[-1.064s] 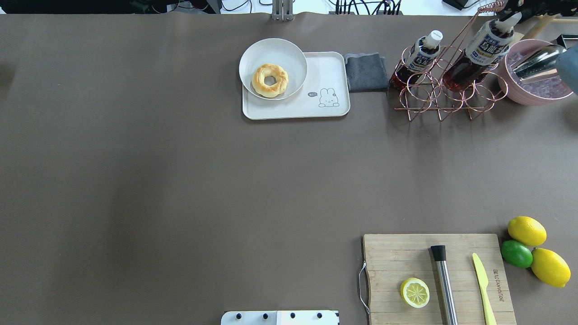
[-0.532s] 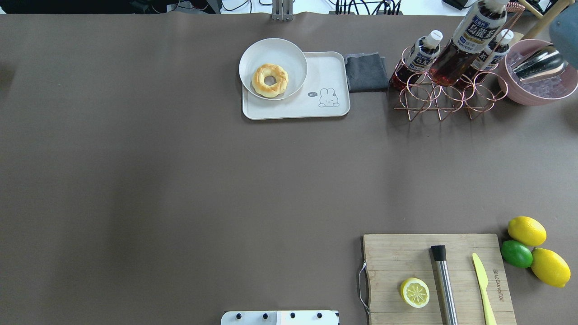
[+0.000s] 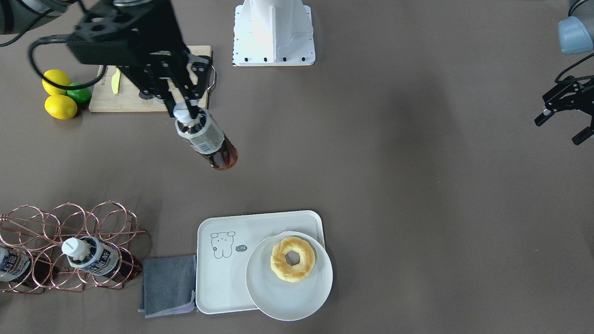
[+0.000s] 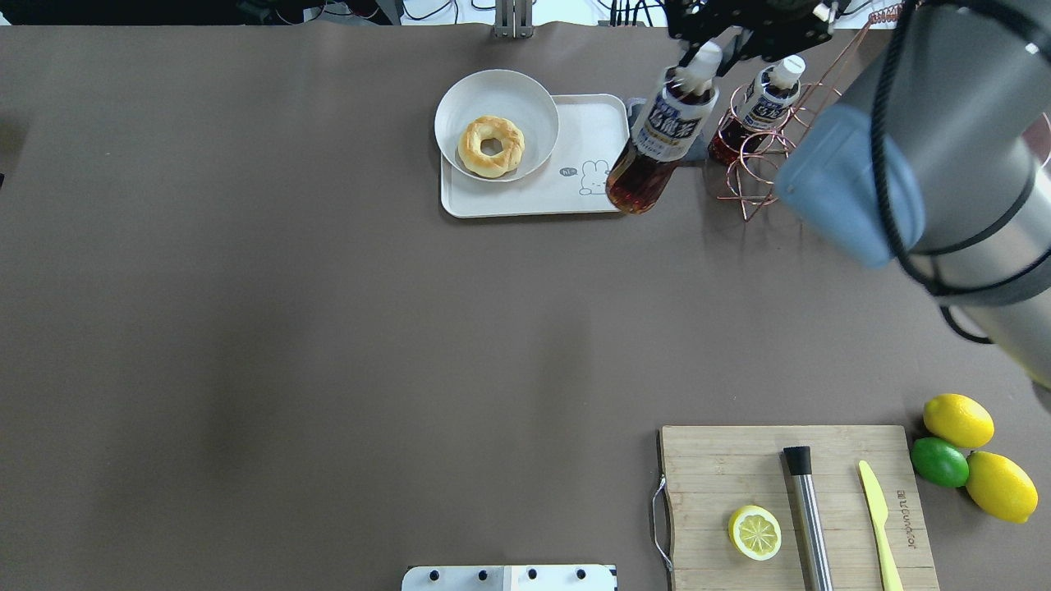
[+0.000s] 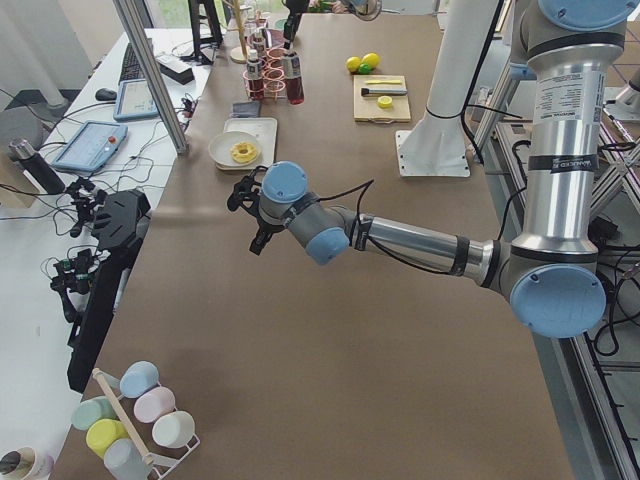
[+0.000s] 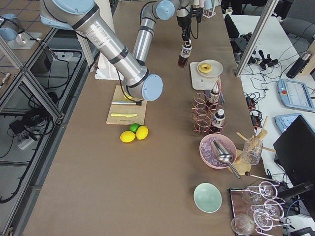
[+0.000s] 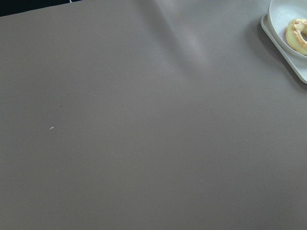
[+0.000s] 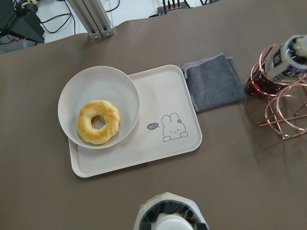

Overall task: Place tea on tray
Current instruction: 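Lift the tea bottle out of the rack and carry it toward the tray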

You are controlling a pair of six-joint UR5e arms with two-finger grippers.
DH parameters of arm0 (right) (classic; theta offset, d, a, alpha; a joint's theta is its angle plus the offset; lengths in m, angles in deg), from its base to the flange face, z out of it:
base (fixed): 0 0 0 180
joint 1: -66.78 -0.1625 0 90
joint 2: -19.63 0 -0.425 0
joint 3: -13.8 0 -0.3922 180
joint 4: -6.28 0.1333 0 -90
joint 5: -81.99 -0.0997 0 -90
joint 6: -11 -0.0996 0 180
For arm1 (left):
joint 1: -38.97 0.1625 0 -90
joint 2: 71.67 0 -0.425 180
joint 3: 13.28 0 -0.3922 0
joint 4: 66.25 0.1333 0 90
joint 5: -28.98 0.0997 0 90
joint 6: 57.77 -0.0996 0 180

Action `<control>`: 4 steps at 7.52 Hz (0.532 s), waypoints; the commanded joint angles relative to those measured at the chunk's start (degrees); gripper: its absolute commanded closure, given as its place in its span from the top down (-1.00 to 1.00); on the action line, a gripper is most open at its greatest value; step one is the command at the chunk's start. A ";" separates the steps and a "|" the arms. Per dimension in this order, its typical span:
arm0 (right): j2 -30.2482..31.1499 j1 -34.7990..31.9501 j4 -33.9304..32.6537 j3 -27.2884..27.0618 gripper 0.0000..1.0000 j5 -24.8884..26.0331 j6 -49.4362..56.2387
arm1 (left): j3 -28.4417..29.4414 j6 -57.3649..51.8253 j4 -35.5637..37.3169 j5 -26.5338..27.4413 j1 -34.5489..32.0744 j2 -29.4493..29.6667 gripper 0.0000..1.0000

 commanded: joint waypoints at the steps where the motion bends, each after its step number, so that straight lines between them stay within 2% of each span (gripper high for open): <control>1: -3.56 13.63 -0.02 4.02 -1.00 12.91 -8.13 | 0.21 0.17 0.30 2.69 0.52 -0.64 0.99; 2: -5.14 16.10 -0.02 6.92 -1.00 14.86 -9.54 | 0.38 0.26 0.39 3.75 1.39 -1.42 0.99; 4: -6.47 20.06 -0.02 8.43 -1.00 17.94 -10.61 | 0.12 -0.09 0.22 4.11 1.49 -3.53 0.99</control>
